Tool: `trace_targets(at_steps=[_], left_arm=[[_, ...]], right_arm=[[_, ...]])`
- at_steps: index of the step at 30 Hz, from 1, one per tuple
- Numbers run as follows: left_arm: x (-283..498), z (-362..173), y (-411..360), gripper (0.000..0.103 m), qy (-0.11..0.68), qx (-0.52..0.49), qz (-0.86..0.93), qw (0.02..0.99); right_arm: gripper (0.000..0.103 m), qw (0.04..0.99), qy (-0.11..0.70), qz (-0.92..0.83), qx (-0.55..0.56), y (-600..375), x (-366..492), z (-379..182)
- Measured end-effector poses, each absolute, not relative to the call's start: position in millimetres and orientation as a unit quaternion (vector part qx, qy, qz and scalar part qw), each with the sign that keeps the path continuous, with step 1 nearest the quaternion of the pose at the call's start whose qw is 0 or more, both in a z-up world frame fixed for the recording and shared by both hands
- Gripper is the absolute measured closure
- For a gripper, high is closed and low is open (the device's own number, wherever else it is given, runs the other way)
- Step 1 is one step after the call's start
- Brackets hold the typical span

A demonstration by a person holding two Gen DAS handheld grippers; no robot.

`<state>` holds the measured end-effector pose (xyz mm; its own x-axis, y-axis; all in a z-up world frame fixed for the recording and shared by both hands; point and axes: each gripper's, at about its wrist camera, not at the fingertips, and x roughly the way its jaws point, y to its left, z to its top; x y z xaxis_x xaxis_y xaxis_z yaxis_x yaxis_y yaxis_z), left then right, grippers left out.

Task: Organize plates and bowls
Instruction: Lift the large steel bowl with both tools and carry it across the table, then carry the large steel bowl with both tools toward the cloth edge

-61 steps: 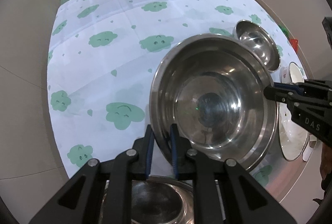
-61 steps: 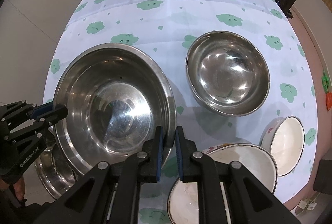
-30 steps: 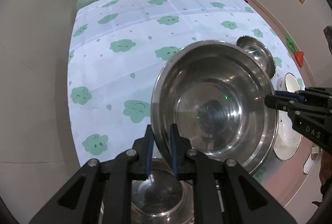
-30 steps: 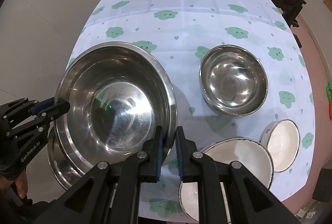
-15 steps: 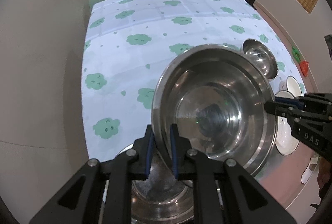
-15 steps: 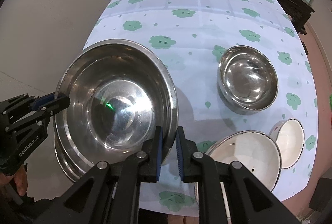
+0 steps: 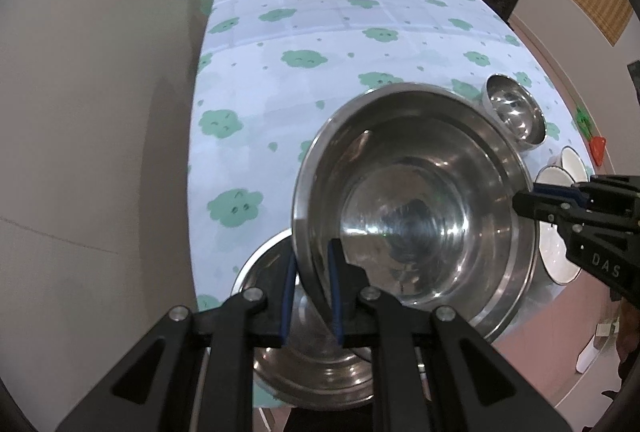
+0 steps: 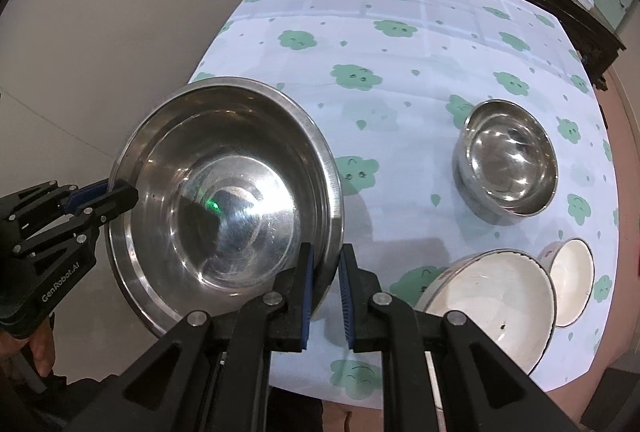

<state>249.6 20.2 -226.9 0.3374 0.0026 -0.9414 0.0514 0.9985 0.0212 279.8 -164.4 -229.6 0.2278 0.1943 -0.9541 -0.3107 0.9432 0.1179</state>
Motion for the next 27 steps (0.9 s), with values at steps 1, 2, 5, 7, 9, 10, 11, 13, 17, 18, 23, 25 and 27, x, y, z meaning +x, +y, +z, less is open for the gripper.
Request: trace_targets(at_steps=[1, 2, 5, 7, 9, 10, 11, 13, 17, 18, 23, 25, 27], left_arm=[[247, -227, 22, 0.091, 0.575, 0.022, -0.012, 0.818], [244, -226, 25, 0.091, 0.575, 0.019, -0.008, 0.818], [236, -225, 32, 0.091, 0.574, 0.013, 0.001, 0.819], [231, -225, 36, 0.091, 0.574, 0.010, 0.007, 0.819], [226, -226, 42, 0.091, 0.575, 0.006, 0.014, 0.818], [223, -227, 44, 0.091, 0.575, 0.004, 0.018, 0.818], [220, -227, 47, 0.091, 0.575, 0.003, 0.021, 0.818], [216, -228, 51, 0.091, 0.576, -0.001, 0.026, 0.817], [209, -230, 58, 0.091, 0.577, -0.007, 0.034, 0.816], [208, -230, 60, 0.091, 0.577, -0.008, 0.035, 0.816], [201, -231, 64, 0.091, 0.577, -0.011, 0.039, 0.815], [199, -232, 66, 0.091, 0.579, -0.012, 0.039, 0.815], [197, -234, 67, 0.091, 0.580, -0.013, 0.041, 0.813]], right_arm=[[0.089, 0.781, 0.600, 0.165, -0.051, -161, 278, -229], [0.089, 0.781, 0.599, 0.167, -0.053, -159, 276, -229], [0.089, 0.779, 0.599, 0.177, -0.060, -151, 272, -229], [0.089, 0.777, 0.599, 0.183, -0.064, -145, 268, -229], [0.088, 0.776, 0.598, 0.189, -0.068, -139, 265, -229], [0.088, 0.775, 0.598, 0.192, -0.071, -136, 263, -229], [0.088, 0.773, 0.599, 0.195, -0.073, -133, 262, -230], [0.088, 0.771, 0.599, 0.201, -0.079, -128, 259, -230], [0.088, 0.767, 0.600, 0.209, -0.087, -118, 254, -232], [0.088, 0.766, 0.600, 0.210, -0.088, -117, 253, -232], [0.088, 0.764, 0.601, 0.216, -0.094, -111, 248, -232], [0.088, 0.762, 0.602, 0.217, -0.096, -109, 247, -233], [0.088, 0.761, 0.603, 0.219, -0.098, -107, 245, -233]])
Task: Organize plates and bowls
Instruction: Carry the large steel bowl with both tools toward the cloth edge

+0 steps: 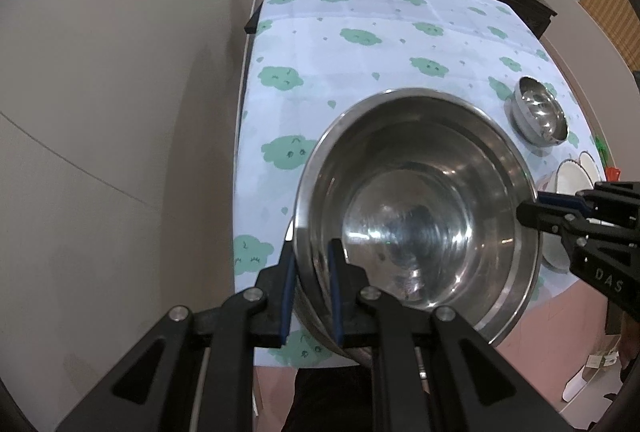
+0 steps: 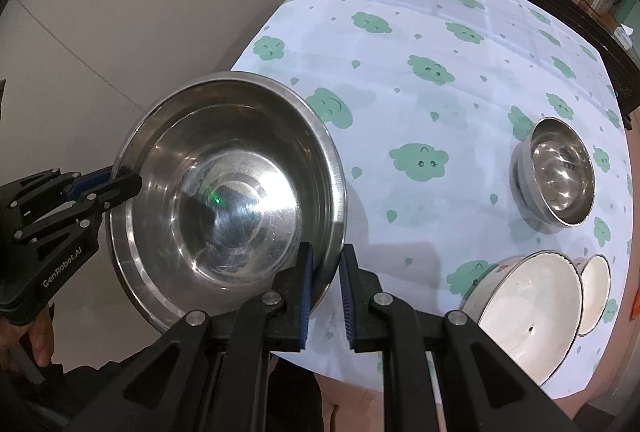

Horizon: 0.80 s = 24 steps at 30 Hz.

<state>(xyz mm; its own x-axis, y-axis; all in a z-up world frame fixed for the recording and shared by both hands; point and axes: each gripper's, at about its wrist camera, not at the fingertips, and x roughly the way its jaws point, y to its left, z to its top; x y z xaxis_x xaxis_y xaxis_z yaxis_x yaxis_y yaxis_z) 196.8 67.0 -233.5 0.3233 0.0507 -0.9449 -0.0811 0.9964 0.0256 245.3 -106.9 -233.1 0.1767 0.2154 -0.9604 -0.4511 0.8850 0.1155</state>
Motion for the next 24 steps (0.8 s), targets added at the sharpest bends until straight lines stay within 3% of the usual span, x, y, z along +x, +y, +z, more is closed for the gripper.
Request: trace_targets(at_steps=[24], left_arm=[[186, -253, 85, 0.091, 0.598, -0.014, 0.053, 0.799]], right_arm=[[0.087, 0.742, 0.617, 0.236, -0.113, -84, 234, -250]])
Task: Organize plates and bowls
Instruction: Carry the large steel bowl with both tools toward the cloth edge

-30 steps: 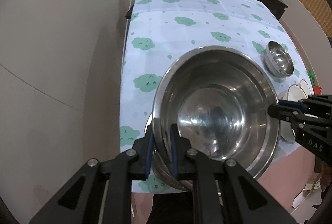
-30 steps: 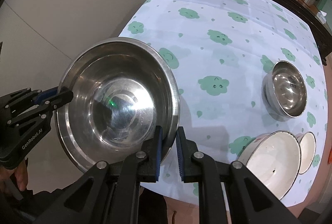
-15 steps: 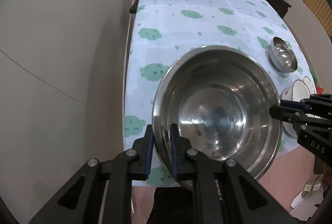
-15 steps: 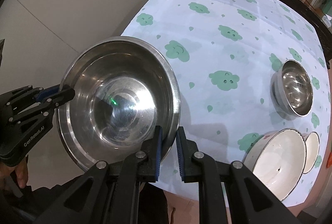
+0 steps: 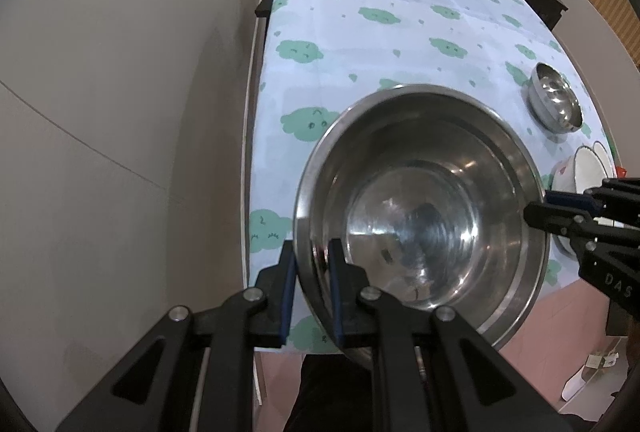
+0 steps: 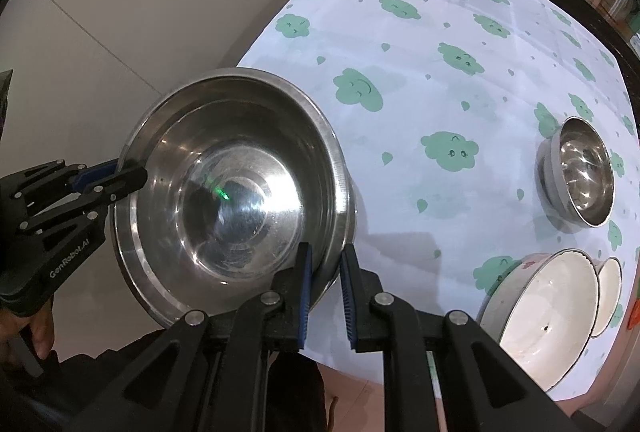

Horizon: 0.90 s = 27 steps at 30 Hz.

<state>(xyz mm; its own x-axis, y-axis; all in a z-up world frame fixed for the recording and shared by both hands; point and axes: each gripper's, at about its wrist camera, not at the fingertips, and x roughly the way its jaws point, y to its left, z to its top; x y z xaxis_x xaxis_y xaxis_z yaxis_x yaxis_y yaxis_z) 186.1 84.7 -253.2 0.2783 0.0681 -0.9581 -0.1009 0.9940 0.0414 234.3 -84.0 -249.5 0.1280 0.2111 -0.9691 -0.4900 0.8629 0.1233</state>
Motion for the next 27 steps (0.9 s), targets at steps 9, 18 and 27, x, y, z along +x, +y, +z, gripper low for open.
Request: trace_targets(at_steps=[9, 18, 27], left_arm=[[185, -260, 86, 0.091, 0.605, -0.012, 0.054, 0.795], [184, -269, 85, 0.091, 0.614, -0.014, 0.055, 0.788], [187, -275, 83, 0.091, 0.618, -0.013, 0.055, 0.784]], right_arm=[[0.087, 0.736, 0.624, 0.236, -0.115, -80, 232, -258], [0.087, 0.728, 0.633, 0.237, -0.113, -80, 232, -272], [0.087, 0.724, 0.638, 0.236, -0.115, -80, 231, -279]])
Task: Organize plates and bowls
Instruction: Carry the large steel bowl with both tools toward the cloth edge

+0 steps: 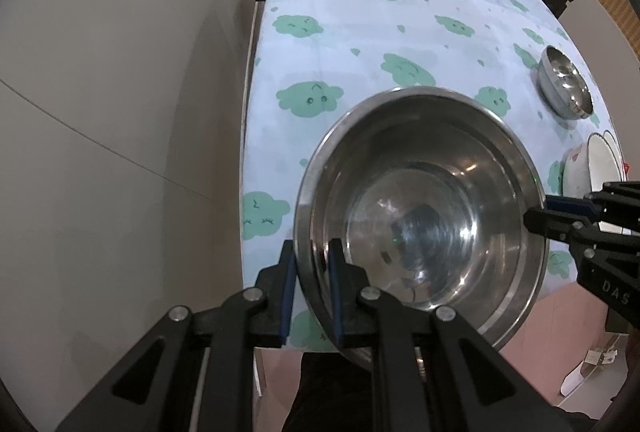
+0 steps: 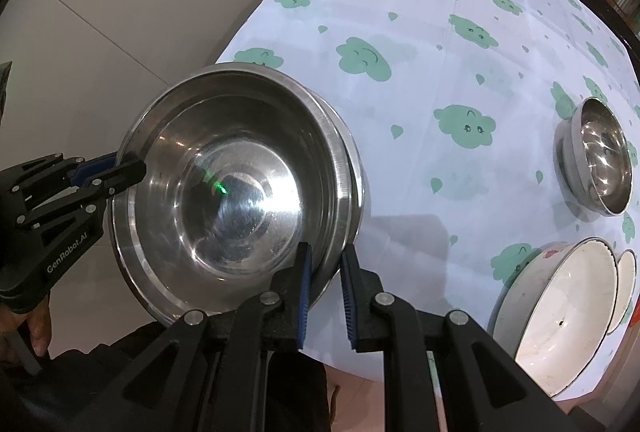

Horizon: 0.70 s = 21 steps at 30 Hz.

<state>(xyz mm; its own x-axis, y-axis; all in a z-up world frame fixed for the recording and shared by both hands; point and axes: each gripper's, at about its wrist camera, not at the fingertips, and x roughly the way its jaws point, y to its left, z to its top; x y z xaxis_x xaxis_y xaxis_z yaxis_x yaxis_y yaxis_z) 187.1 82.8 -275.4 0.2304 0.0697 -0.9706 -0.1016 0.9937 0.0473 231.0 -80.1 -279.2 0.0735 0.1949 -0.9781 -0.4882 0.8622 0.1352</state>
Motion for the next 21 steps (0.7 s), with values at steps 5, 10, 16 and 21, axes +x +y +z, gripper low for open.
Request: trace_targets(at_steps=[5, 10, 16, 21], left_arm=[[188, -281, 83, 0.091, 0.621, -0.012, 0.053, 0.782], [188, -284, 83, 0.091, 0.624, -0.013, 0.050, 0.780], [189, -287, 84, 0.091, 0.627, -0.014, 0.047, 0.777], [189, -288, 84, 0.091, 0.628, -0.015, 0.046, 0.777]], right_arm=[[0.087, 0.724, 0.637, 0.236, -0.115, -79, 231, -280], [0.087, 0.724, 0.637, 0.235, -0.122, -78, 232, -282], [0.087, 0.724, 0.636, 0.233, -0.127, -77, 233, -283], [0.086, 0.726, 0.635, 0.230, -0.128, -76, 234, -286]])
